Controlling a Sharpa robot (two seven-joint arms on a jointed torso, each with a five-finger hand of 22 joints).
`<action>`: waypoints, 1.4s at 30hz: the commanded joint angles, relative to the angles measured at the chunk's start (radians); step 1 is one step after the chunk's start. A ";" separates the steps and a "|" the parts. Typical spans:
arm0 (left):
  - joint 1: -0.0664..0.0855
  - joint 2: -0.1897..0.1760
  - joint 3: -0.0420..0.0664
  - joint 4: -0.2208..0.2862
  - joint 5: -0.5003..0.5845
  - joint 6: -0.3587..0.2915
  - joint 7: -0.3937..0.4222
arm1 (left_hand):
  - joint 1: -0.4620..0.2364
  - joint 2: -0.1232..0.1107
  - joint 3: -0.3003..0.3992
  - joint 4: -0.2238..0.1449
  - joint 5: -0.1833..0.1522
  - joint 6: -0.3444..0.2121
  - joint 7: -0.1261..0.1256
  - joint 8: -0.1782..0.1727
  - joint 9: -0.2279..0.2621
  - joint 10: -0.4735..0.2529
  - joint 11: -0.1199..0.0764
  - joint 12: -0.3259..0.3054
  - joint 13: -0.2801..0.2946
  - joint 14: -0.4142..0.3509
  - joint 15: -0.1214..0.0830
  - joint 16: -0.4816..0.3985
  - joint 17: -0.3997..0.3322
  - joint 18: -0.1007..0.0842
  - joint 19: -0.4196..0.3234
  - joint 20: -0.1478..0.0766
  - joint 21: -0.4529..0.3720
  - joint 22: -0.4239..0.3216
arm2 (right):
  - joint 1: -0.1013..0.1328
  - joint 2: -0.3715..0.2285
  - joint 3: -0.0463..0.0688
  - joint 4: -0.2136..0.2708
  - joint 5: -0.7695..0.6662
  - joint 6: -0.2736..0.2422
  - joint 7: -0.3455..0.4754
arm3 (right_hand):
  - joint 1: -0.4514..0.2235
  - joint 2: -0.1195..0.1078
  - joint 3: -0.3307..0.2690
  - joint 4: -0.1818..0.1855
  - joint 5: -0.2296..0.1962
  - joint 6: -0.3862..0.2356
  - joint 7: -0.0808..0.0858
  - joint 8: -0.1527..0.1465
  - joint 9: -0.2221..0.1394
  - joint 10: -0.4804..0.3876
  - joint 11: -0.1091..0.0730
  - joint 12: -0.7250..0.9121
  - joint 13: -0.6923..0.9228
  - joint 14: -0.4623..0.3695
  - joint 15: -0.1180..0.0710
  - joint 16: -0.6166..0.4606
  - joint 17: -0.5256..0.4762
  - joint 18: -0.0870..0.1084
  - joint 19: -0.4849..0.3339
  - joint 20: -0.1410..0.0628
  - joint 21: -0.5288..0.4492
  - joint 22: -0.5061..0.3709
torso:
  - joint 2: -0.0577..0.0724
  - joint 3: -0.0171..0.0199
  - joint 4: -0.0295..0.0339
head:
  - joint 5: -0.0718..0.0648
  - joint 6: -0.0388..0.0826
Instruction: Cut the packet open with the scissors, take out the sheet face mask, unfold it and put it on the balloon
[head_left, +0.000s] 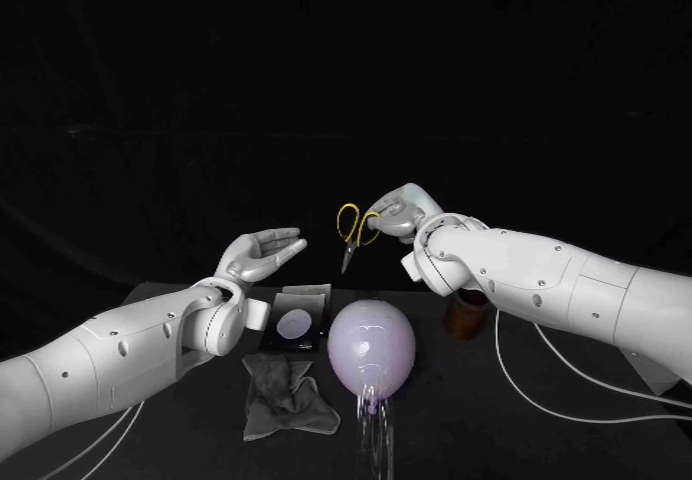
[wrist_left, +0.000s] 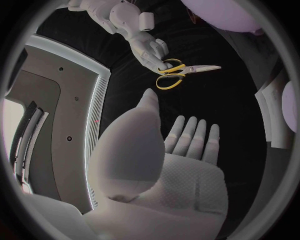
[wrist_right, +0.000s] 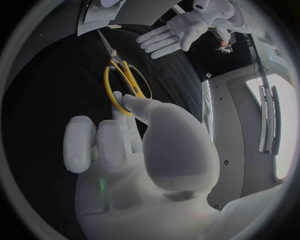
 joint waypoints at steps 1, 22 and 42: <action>0.006 0.010 0.002 -0.007 -0.084 -0.008 -0.068 | -0.007 0.001 -0.021 0.002 0.000 -0.027 0.088 -0.011 -0.006 -0.018 0.003 -0.004 -0.002 -0.016 0.001 -0.006 -0.004 -0.005 -0.005 -0.002 -0.003 -0.001 | -0.007 0.008 0.001 0.003 0.014 -0.019 0.028 | -0.001 0.010 0.004 0.000 0.006 -0.004 -0.001 0.004 0.001 0.060 -0.052 0.005 0.001 0.009 -0.004 -0.004 0.001 0.004 0.004 0.000 -0.001 0.002 | 0.003 -0.0030 0.0047 | 0.001 -0.003; 0.028 0.078 0.002 -0.064 -0.201 0.080 -0.251 | 0.043 0.043 -0.024 -0.006 0.000 0.031 0.104 0.011 0.012 0.067 -0.006 0.005 0.004 0.129 -0.012 0.023 0.024 0.019 0.055 -0.005 0.020 0.006 | -0.025 0.025 0.004 0.058 0.012 -0.033 0.064 | -0.008 0.010 0.013 -0.006 0.012 -0.006 -0.001 0.007 0.007 0.061 -0.052 0.004 0.003 0.009 -0.004 -0.004 0.001 0.004 0.005 -0.001 -0.001 0.003 | 0.003 -0.0025 0.0027 | 0.008 -0.018; 0.028 0.097 0.001 -0.060 -0.085 0.169 -0.250 | 0.133 0.100 -0.006 -0.039 0.000 0.164 0.054 0.063 0.046 0.231 -0.038 0.020 0.013 0.199 -0.031 0.031 0.031 0.046 0.050 -0.004 0.013 0.003 | -0.036 0.041 0.006 0.067 -0.018 -0.041 0.101 | -0.010 0.010 0.016 -0.009 0.014 -0.007 -0.001 0.008 0.010 0.061 -0.052 0.004 0.003 0.009 -0.004 -0.004 0.001 0.004 0.005 -0.001 -0.001 0.003 | 0.003 -0.0029 0.0037 | 0.011 -0.017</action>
